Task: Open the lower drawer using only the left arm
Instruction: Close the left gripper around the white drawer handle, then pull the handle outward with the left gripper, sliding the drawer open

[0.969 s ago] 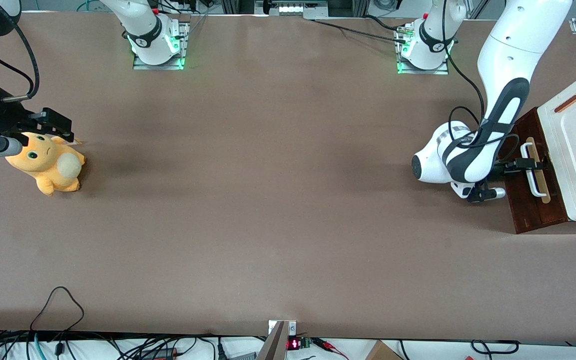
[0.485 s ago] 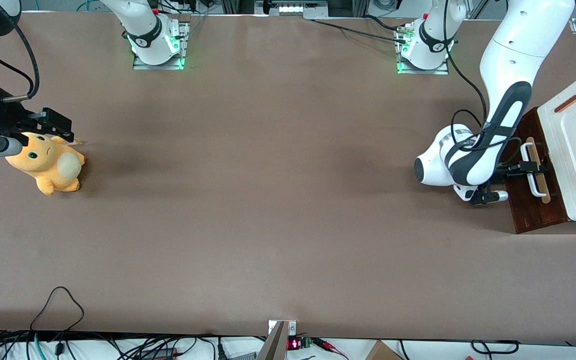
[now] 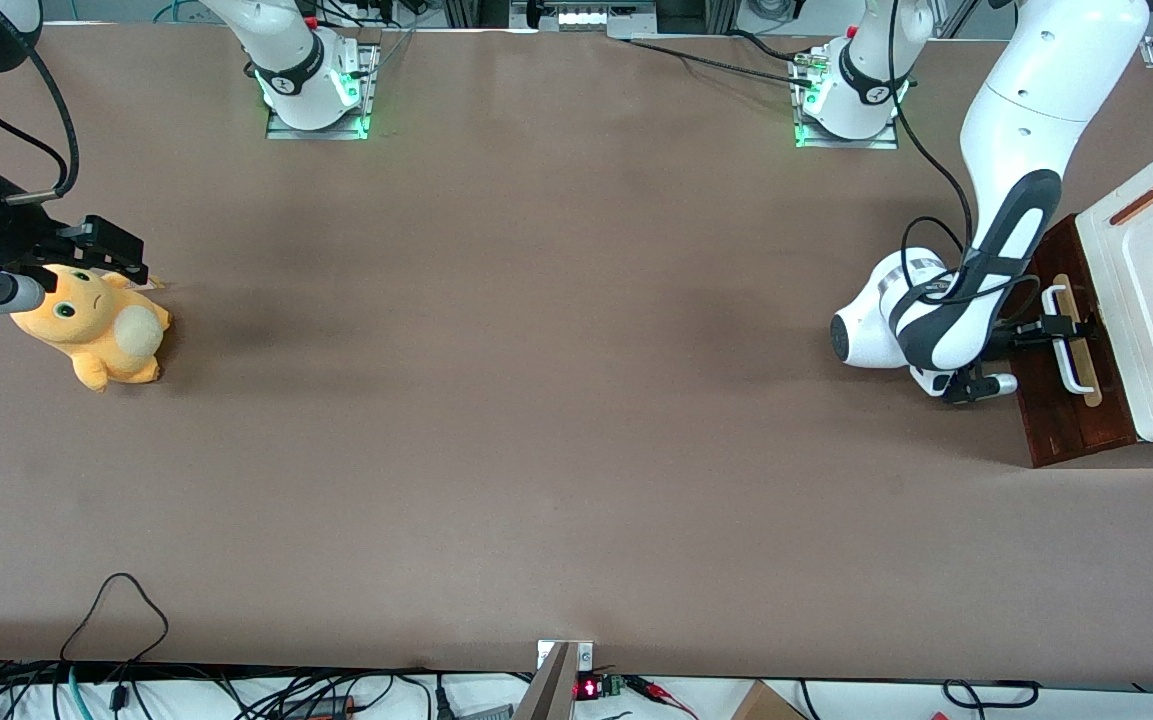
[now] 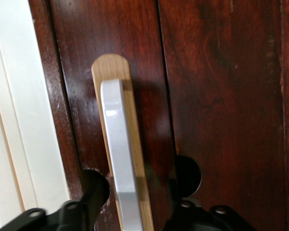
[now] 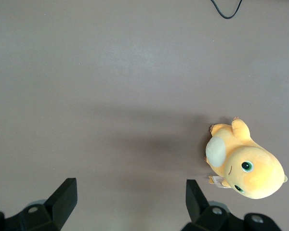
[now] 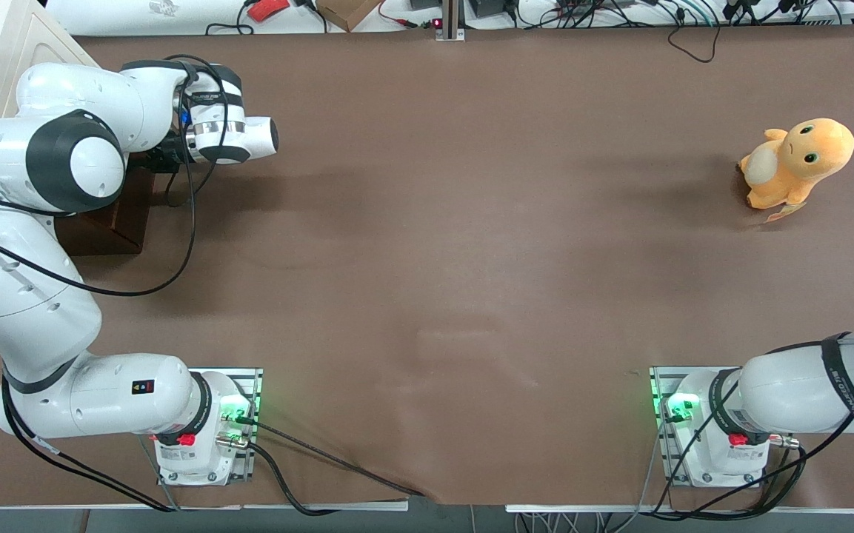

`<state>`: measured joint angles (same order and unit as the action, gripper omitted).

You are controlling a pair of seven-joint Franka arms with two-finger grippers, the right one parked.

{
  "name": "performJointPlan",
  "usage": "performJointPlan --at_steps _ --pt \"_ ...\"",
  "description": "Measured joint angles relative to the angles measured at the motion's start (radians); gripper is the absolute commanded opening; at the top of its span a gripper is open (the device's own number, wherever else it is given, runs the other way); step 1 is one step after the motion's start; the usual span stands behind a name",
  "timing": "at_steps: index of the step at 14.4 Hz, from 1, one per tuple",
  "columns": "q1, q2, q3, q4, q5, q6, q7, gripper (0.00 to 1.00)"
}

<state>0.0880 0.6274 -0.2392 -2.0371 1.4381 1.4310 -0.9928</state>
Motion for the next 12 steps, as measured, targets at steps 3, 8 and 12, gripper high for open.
performJointPlan --at_steps 3,8,12 --pt "0.0 0.0 -0.017 -0.017 0.0 -0.02 -0.022 0.43" --pt "0.003 0.0 -0.019 -0.021 0.0 -0.021 -0.025 0.41" --pt "0.017 0.0 -0.019 -0.02 0.0 -0.021 -0.025 0.31"
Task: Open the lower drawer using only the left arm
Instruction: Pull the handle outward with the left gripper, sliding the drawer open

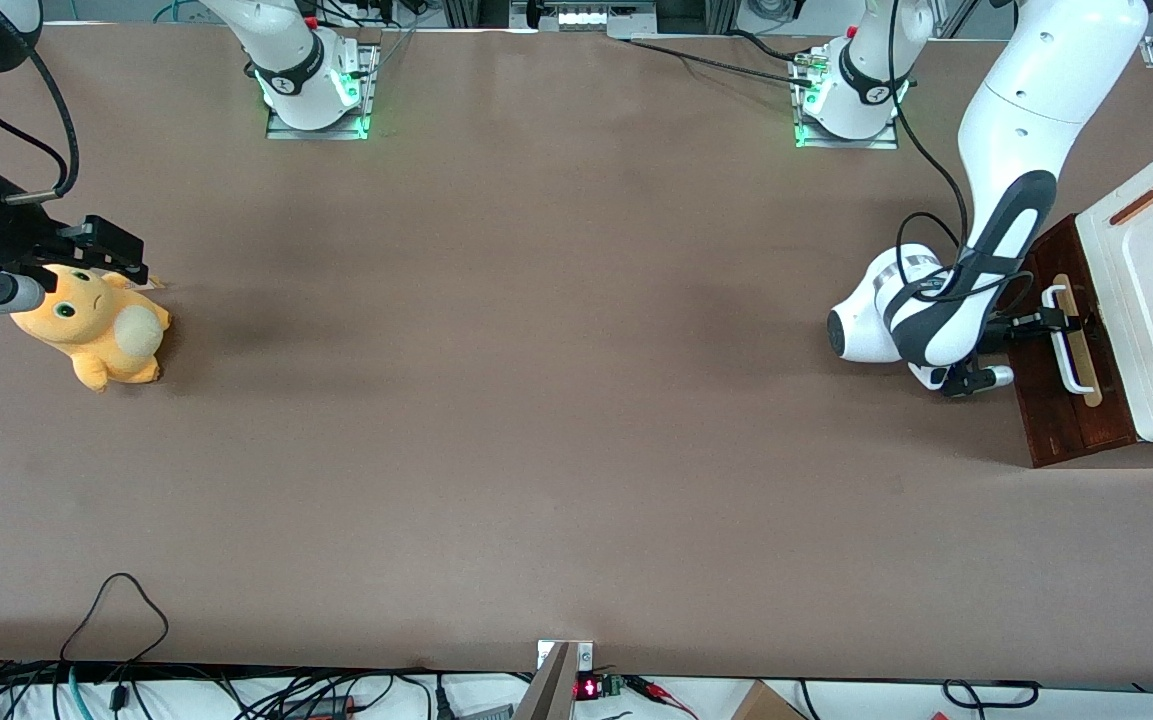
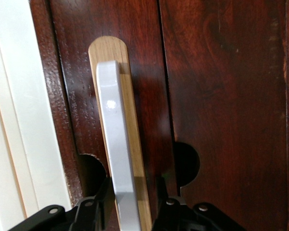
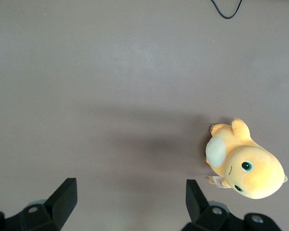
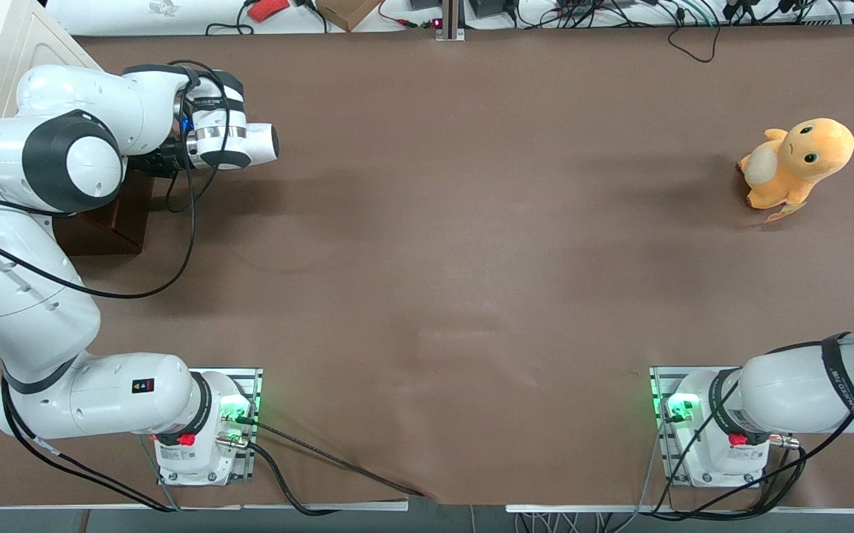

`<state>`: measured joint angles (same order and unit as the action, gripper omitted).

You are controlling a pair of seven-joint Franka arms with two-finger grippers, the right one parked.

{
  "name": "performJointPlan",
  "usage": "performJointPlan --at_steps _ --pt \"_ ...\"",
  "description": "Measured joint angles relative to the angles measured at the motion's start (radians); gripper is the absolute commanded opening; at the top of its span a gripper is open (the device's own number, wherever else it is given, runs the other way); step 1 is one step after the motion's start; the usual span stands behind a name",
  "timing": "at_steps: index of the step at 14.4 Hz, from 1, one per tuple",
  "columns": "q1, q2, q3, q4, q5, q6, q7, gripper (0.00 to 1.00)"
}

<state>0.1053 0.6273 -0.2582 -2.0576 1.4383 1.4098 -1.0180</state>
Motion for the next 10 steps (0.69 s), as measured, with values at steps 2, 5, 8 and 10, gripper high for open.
performJointPlan --at_steps 2,5,8,10 --pt "0.0 0.0 -0.001 0.0 0.0 0.0 0.0 0.14" --pt "0.0 -0.003 -0.004 0.002 0.003 -0.006 -0.016 0.0" --pt "0.002 -0.003 -0.005 0.002 0.003 -0.003 -0.019 0.0" --pt "0.005 -0.003 -0.019 0.002 0.002 -0.003 -0.022 0.0"
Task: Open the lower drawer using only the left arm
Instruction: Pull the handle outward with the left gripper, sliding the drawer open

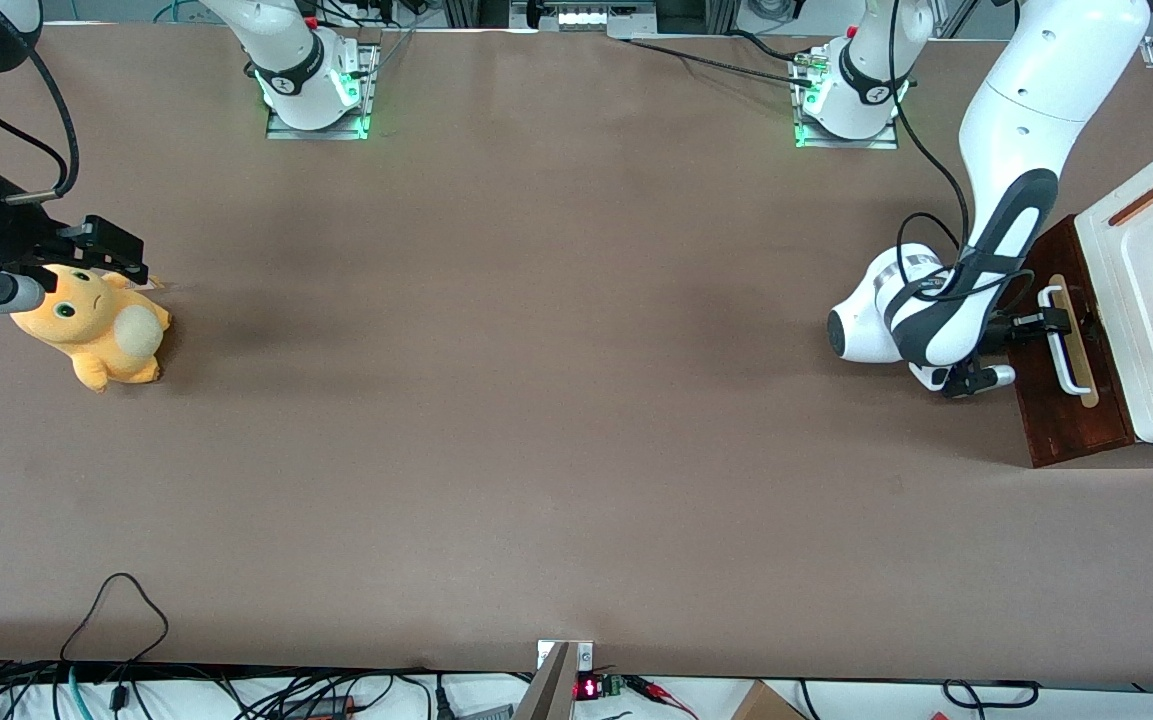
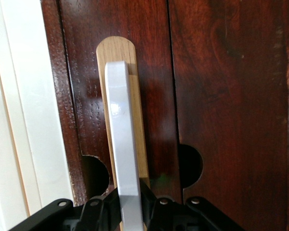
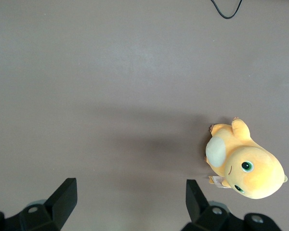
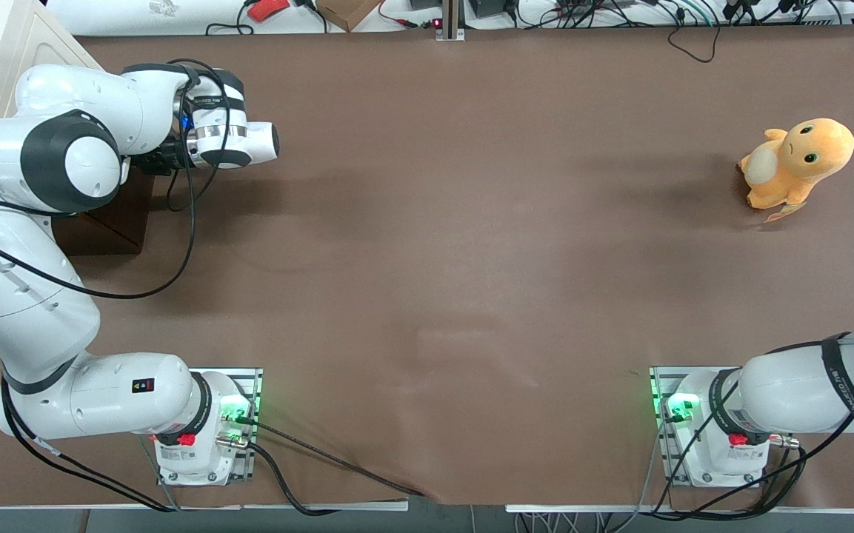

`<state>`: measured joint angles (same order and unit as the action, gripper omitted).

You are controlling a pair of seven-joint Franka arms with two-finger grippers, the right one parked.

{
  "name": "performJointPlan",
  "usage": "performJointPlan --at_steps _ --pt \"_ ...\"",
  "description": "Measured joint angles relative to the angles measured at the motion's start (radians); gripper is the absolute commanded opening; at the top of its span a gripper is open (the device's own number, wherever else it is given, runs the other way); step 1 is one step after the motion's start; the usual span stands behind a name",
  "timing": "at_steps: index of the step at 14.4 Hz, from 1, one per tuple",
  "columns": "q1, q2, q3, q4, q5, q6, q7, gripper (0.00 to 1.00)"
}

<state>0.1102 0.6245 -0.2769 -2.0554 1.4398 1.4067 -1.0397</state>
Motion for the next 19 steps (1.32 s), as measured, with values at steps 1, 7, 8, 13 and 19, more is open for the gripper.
performJointPlan --at_steps 1,7,8,13,19 --pt "0.002 -0.001 -0.015 0.0 -0.003 -0.002 -0.001 0.0" --pt "-0.014 -0.002 -0.108 -0.002 -0.032 -0.022 -0.009 0.0" --pt "-0.016 -0.003 -0.121 -0.001 -0.039 -0.022 -0.01 0.0" --pt "-0.034 -0.004 -0.143 0.005 -0.056 -0.022 -0.009 0.0" --pt "-0.046 -0.005 -0.163 0.029 -0.058 0.013 0.051 1.0"
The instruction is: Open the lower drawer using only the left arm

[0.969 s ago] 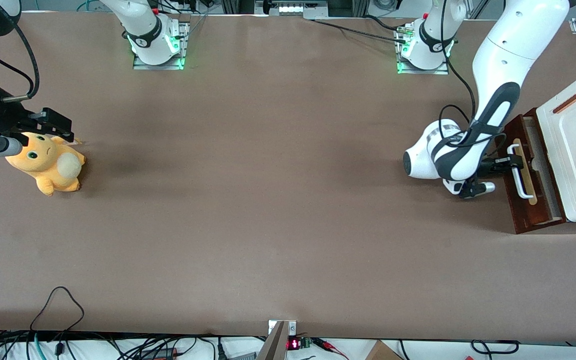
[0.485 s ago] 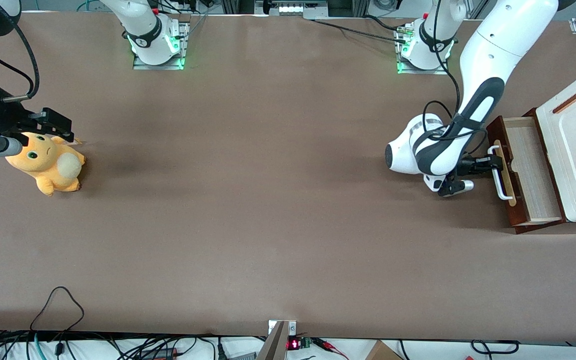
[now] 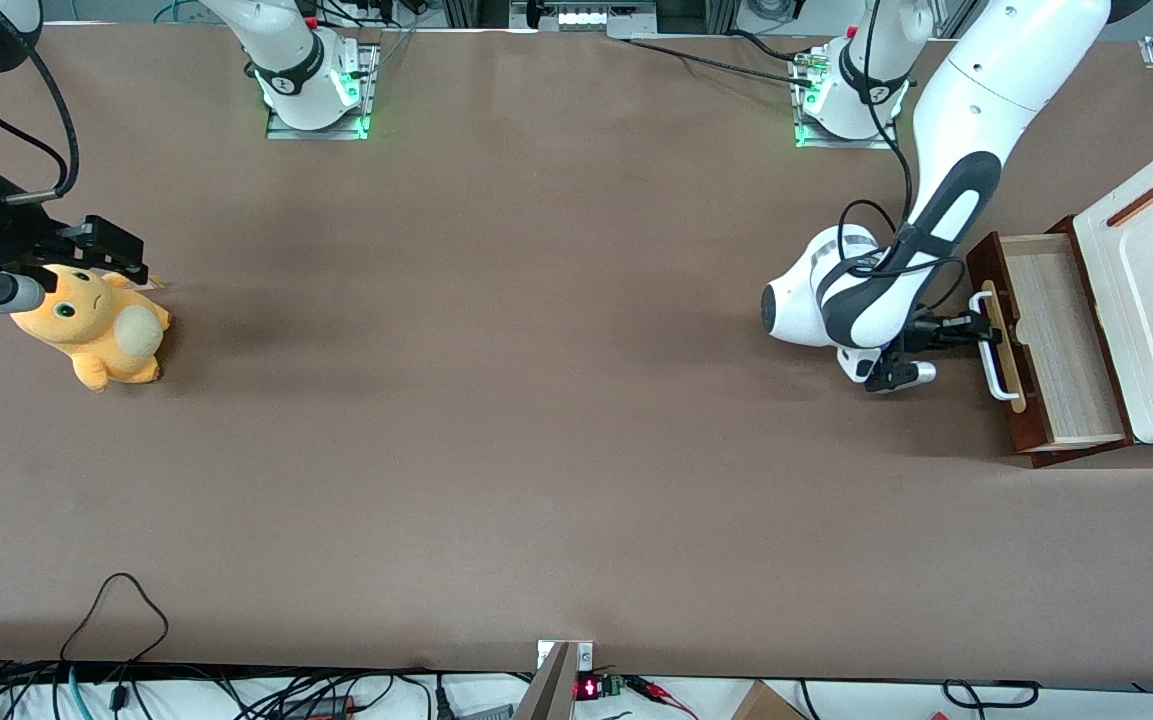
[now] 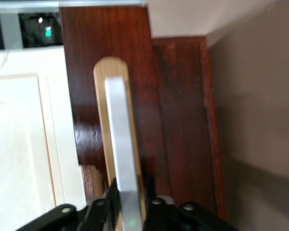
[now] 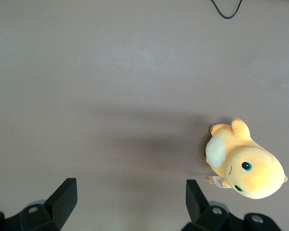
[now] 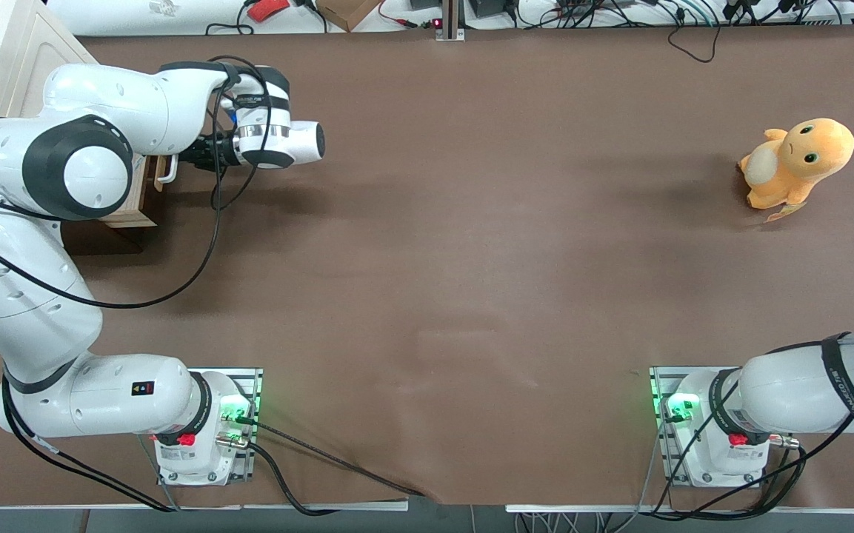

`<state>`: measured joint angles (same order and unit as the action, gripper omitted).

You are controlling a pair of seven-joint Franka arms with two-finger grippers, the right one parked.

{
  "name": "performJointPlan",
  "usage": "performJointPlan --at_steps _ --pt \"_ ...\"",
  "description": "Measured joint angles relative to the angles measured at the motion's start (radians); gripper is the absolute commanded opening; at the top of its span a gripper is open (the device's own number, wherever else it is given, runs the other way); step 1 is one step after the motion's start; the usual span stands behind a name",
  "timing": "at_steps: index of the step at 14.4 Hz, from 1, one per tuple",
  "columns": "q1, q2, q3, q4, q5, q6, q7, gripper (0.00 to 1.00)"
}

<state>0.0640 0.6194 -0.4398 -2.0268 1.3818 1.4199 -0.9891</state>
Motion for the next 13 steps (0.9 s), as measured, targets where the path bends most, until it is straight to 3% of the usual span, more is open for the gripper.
performJointPlan --at_steps 3,6,9,13 --pt "-0.006 -0.008 -0.011 0.022 -0.011 0.03 0.032 1.0" --pt "-0.007 -0.035 -0.017 0.07 -0.127 0.068 0.059 1.0" --pt "-0.008 -0.131 -0.02 0.142 -0.329 0.144 0.185 1.0" --pt "-0.008 -0.333 0.027 0.259 -0.638 0.155 0.531 1.0"
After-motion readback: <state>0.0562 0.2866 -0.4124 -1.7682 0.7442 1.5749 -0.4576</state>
